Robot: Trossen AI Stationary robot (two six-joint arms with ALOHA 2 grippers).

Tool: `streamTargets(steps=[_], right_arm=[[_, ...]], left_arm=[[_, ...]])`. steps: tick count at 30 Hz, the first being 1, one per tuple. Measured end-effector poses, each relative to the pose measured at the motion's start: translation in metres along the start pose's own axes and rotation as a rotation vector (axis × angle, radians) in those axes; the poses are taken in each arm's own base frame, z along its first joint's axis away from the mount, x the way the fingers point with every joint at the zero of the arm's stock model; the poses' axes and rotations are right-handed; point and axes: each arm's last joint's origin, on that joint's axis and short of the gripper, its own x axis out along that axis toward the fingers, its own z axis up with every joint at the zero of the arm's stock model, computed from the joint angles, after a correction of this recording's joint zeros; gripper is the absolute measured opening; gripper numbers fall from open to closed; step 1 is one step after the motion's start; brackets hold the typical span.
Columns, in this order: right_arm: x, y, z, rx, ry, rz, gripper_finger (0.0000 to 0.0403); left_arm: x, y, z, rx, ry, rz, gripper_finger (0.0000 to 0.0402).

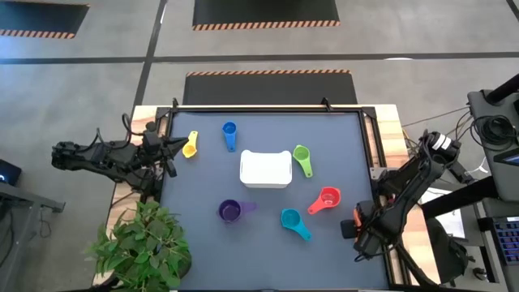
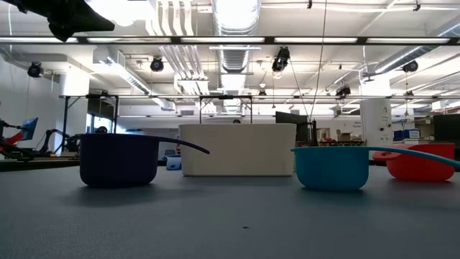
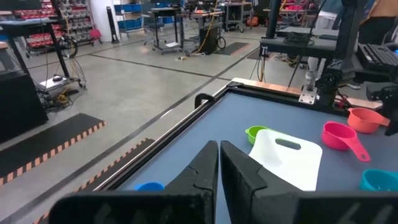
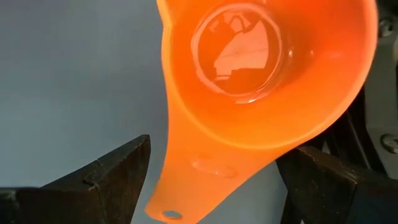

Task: Nest measuring cups in basket
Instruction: Stack the orange measuring cup on the purple measuring cup

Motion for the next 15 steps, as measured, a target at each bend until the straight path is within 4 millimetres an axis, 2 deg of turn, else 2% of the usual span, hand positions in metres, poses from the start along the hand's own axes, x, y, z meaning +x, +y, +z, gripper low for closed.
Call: streamTargets(steps=[4, 10, 15], right_arm=[[-0.0001, 0.0007, -0.0007, -0.006, 0.007, 0.009, 0.0308], [-0.0007, 0.0016, -0.0007, -0.011, -0.002, 0.036, 0.0228], [-0.0007, 0.0022, -0.0013, -0.013, 0.004, 0.042, 0.018]], left_arm=[[0.0, -0.0002, 0.0011, -0.001, -0.009, -0.001, 0.0], [0.0, -0.0002, 0.0012, 0.0, -0.01, -0.001, 0.0], [0.0, -0.0002, 0.0013, 0.0, -0.01, -0.002, 0.0]])
